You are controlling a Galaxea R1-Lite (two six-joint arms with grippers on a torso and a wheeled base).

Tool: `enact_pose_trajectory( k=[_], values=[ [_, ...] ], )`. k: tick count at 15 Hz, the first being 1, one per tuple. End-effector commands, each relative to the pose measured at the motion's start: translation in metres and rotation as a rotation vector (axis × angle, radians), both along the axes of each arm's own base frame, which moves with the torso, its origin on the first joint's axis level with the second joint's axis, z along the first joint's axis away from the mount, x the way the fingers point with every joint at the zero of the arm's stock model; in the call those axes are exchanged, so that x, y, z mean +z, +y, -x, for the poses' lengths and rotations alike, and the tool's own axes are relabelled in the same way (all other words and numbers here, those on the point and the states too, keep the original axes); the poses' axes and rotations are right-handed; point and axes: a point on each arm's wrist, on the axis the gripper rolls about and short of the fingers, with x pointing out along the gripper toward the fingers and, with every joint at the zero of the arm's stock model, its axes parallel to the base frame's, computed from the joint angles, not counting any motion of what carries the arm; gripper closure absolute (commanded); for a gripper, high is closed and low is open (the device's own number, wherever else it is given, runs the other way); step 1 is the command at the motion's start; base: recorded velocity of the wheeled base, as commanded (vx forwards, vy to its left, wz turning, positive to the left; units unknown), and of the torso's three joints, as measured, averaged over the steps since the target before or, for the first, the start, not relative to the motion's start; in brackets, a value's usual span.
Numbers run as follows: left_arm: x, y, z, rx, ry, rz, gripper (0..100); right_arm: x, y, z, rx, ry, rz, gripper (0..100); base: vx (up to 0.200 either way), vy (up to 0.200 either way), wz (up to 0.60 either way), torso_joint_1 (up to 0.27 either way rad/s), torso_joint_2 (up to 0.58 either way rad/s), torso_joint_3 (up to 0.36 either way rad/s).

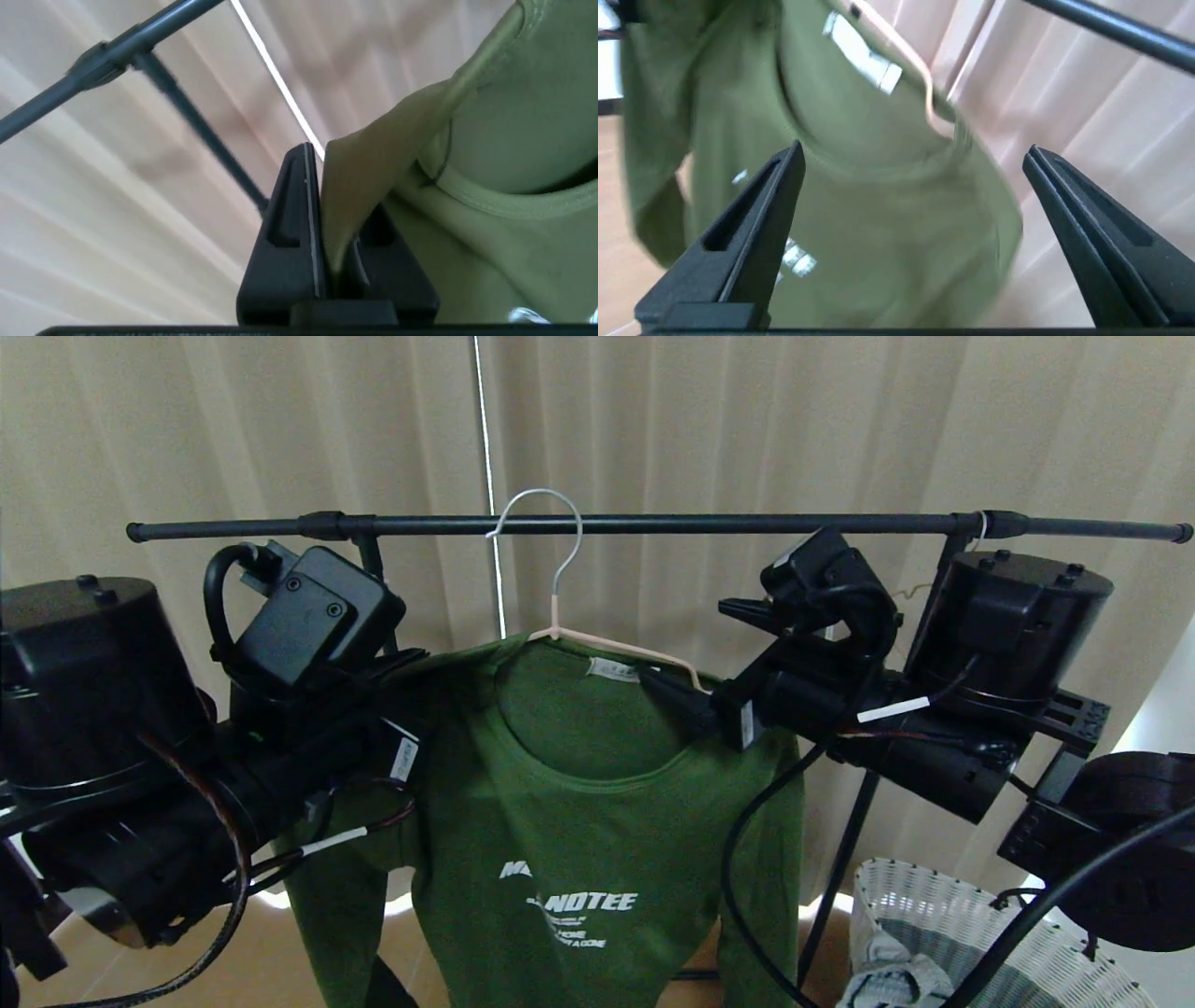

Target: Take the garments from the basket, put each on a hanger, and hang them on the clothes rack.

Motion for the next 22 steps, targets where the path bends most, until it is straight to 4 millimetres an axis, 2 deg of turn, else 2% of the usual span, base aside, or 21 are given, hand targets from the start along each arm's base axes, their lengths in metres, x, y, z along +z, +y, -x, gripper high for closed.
enact_pose_trajectory(
  k=[1,7,8,17,22],
  values=[
    [0.0,-0.006,0.005,-0.031,-0.001,0.006,100,-0.006,0.003,-0.004,0.001,0.013,0.011,0,0.0,0.0,0.0,0.0,0.0,0.0],
    [0.002,-0.008,0.009,-0.049,-0.008,0.008,100,-0.007,0.004,-0.003,0.006,0.016,0.014,0,0.0,0.0,0.0,0.0,0.0,0.0],
    [0.003,-0.008,0.009,-0.051,-0.022,0.016,100,-0.008,0.005,-0.002,0.009,0.019,0.016,100,0.0,0.0,0.0,0.0,0.0,0.0],
    [-0.004,-0.006,0.011,-0.053,-0.015,0.01,100,-0.006,0.002,0.002,0.009,0.011,0.018,100,0.0,0.0,0.0,0.0,0.0,0.0],
    [-0.003,-0.002,0.017,-0.057,-0.022,0.022,100,-0.003,-0.008,0.015,0.011,0.007,0.014,100,0.0,0.0,0.0,0.0,0.0,0.0]
  ],
)
